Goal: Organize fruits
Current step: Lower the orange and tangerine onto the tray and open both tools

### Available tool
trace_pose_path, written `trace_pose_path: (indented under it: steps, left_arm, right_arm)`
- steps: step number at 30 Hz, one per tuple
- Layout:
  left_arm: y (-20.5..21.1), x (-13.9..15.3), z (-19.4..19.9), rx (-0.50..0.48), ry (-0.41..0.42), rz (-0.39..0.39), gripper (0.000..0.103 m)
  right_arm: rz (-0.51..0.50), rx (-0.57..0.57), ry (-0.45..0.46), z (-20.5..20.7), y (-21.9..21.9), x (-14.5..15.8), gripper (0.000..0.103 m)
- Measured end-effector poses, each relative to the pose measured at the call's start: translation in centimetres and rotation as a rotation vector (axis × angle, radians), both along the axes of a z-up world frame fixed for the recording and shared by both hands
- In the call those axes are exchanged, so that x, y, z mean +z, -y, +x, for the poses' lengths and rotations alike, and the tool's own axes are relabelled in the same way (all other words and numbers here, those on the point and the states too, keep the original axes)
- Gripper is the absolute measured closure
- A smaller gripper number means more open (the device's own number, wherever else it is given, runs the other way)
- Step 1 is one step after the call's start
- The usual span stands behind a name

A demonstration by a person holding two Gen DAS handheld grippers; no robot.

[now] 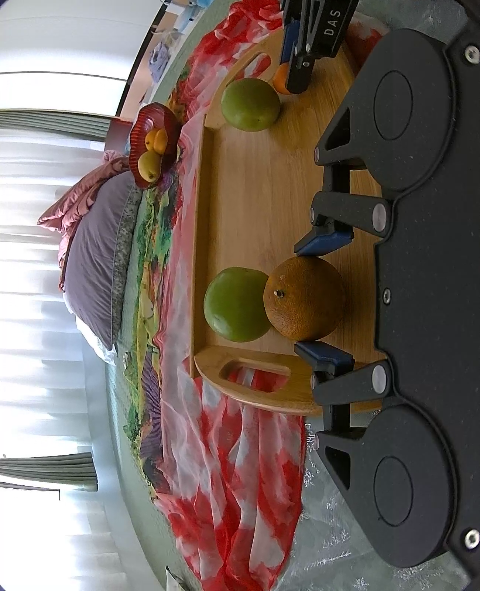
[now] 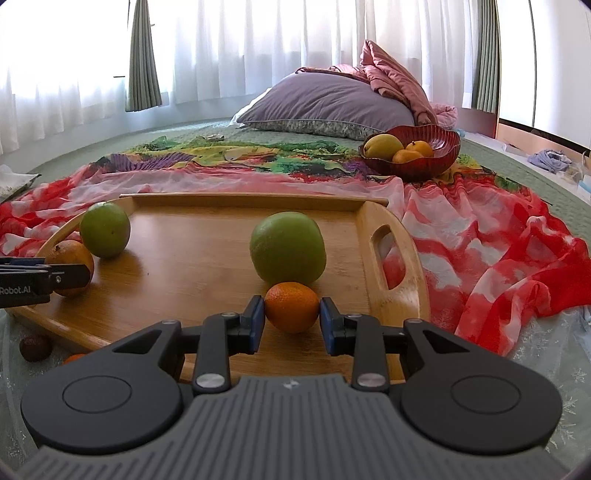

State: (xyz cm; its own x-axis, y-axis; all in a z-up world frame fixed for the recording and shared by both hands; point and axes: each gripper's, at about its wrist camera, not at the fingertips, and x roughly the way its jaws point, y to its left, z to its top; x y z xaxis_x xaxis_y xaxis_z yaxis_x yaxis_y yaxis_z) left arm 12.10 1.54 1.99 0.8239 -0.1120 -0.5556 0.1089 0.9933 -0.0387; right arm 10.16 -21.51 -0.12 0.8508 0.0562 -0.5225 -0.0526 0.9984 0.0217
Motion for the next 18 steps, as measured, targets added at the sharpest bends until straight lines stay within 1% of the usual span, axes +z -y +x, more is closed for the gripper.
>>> trace_pose_path:
  steps: [6,18]
  left_arm:
    - [0.39,-0.26,0.47,-0.006,0.006,0.016,0.055]
    - [0.41,-0.24,0.75,-0.005,0.007,0.017,0.055]
  right_arm:
    - [0.000,0.000,-0.001,0.00,0.00,-0.01,0.067]
    - [-0.006,0.004,-0.002,-0.06,-0.11,-0.21,0.067]
